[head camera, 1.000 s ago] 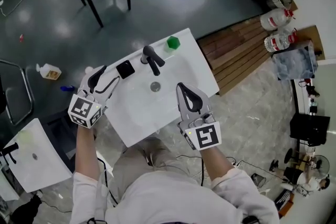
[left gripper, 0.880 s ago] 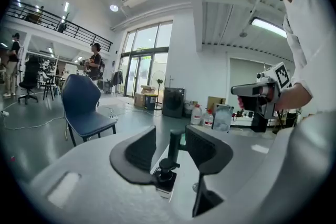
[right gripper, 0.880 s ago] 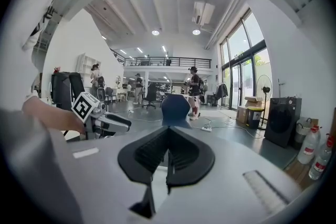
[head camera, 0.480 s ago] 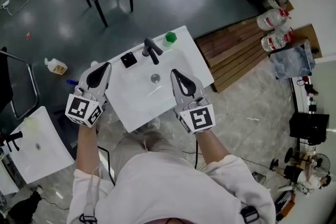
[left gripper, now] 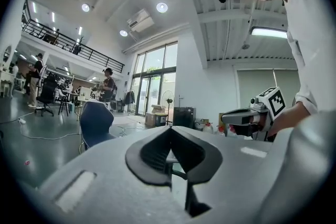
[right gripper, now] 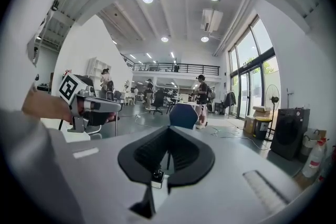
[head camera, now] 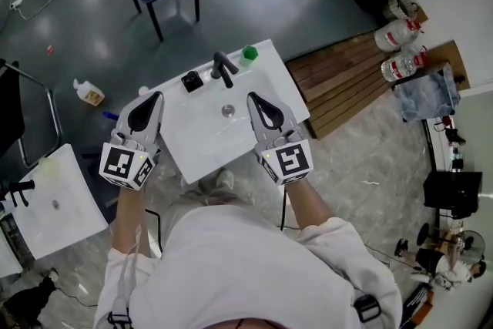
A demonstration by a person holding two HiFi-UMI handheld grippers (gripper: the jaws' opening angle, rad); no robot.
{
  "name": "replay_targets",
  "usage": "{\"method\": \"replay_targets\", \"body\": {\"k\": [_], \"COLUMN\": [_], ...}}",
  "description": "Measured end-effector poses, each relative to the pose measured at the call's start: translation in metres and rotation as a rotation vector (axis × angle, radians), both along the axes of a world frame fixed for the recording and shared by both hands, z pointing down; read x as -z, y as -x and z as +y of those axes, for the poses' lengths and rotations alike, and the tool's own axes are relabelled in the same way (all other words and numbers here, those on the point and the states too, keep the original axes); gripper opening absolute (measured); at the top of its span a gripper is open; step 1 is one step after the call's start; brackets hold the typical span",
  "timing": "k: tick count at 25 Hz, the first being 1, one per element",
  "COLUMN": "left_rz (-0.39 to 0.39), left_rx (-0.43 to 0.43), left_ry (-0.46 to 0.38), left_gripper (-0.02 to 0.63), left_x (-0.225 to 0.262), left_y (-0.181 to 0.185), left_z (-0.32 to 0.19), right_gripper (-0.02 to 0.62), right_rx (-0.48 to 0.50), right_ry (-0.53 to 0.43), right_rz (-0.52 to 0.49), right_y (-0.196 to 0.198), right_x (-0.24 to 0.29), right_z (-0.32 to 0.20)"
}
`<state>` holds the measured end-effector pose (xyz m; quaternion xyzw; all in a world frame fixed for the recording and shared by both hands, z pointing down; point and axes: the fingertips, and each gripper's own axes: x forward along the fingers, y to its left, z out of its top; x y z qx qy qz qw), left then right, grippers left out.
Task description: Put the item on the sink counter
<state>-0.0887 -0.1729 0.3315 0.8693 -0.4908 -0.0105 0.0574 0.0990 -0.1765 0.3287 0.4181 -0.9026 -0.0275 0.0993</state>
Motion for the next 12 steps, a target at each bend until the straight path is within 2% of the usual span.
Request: {"method": "replay_targets", "body": {"k": [12], "left_rz": [-0.011], "left_rx": [0.021], "left_ry": [-0.025], "left_gripper": [-0.003], "left_x": [0.01], "left_y": [-0.002], "left_z": [0.019], "right_gripper": [0.002], "right_rx": [0.024], "right_ry": [-0.011], "right_rz": [0.007], "right_y": [0.007], "right_x": [0.012], "right_z": [0.013]}}
